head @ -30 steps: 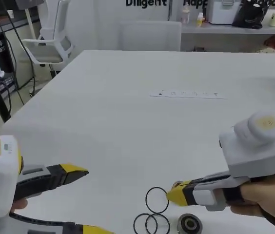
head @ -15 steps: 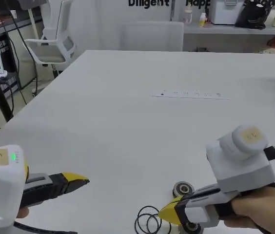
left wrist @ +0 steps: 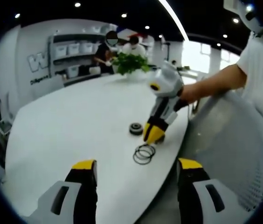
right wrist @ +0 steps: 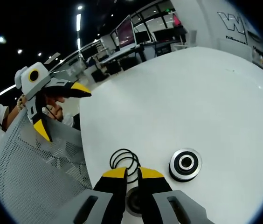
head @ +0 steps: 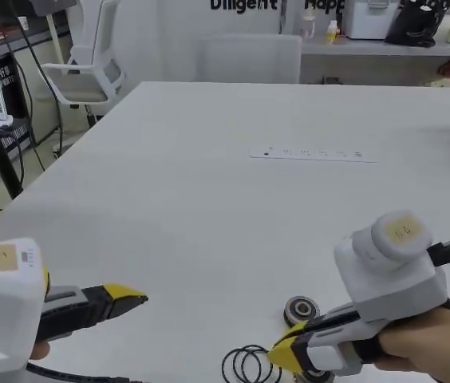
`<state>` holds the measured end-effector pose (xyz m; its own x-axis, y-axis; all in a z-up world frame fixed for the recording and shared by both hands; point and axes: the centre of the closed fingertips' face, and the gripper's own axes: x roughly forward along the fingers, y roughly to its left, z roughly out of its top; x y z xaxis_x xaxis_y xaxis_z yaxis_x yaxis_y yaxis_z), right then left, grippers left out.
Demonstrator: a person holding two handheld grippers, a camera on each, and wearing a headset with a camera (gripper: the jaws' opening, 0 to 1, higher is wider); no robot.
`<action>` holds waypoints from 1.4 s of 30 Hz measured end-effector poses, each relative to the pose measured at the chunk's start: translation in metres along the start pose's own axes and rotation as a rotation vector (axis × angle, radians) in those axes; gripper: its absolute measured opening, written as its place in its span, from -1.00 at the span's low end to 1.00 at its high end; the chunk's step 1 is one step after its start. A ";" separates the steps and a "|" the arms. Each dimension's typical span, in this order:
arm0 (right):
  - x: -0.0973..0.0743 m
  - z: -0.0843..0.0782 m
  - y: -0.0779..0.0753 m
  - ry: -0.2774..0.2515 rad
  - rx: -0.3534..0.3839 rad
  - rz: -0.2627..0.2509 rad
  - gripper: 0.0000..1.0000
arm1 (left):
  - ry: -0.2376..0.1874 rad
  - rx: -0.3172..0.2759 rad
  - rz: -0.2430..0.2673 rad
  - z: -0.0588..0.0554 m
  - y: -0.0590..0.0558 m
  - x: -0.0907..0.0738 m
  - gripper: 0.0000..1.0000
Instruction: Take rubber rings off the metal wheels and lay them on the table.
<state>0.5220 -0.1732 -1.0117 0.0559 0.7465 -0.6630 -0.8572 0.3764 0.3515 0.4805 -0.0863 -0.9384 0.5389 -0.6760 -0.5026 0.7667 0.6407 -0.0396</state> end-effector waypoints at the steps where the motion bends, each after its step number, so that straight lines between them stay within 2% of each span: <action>1: 0.000 0.000 -0.001 0.001 -0.004 -0.004 -0.88 | 0.000 0.000 0.000 0.000 0.000 0.000 0.41; 7: -0.006 0.006 -0.006 -0.023 0.003 -0.019 -0.89 | 0.003 0.003 0.001 0.000 0.000 0.000 0.41; 17: -0.026 0.025 -0.027 -0.128 0.057 -0.075 -0.88 | -0.005 0.025 0.003 0.006 0.001 -0.002 0.41; 20: -0.032 0.031 -0.035 -0.160 0.076 -0.098 -0.87 | -0.007 0.038 -0.002 0.012 0.001 -0.001 0.40; 24: -0.041 0.036 -0.044 -0.202 0.106 -0.119 -0.87 | -0.019 0.081 0.005 0.025 0.005 0.000 0.38; 28: -0.049 0.039 -0.054 -0.231 0.130 -0.147 -0.86 | -0.054 0.117 0.009 0.048 0.012 0.003 0.38; 31: -0.052 0.038 -0.061 -0.242 0.151 -0.160 -0.86 | -0.065 0.156 0.009 0.063 0.017 0.006 0.38; 39: -0.053 0.031 -0.069 -0.227 0.166 -0.185 -0.85 | -0.103 0.284 -0.010 0.112 0.026 0.022 0.33; 40: -0.053 0.030 -0.070 -0.223 0.164 -0.188 -0.84 | -0.107 0.289 -0.013 0.115 0.026 0.023 0.33; 42: -0.054 0.027 -0.071 -0.211 0.158 -0.195 -0.83 | -0.121 0.303 -0.025 0.128 0.026 0.030 0.32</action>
<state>0.5938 -0.2253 -0.9835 0.3306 0.7428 -0.5822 -0.7309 0.5918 0.3401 0.5613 -0.1369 -0.8441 0.5423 -0.7403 -0.3973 0.8394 0.4982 0.2173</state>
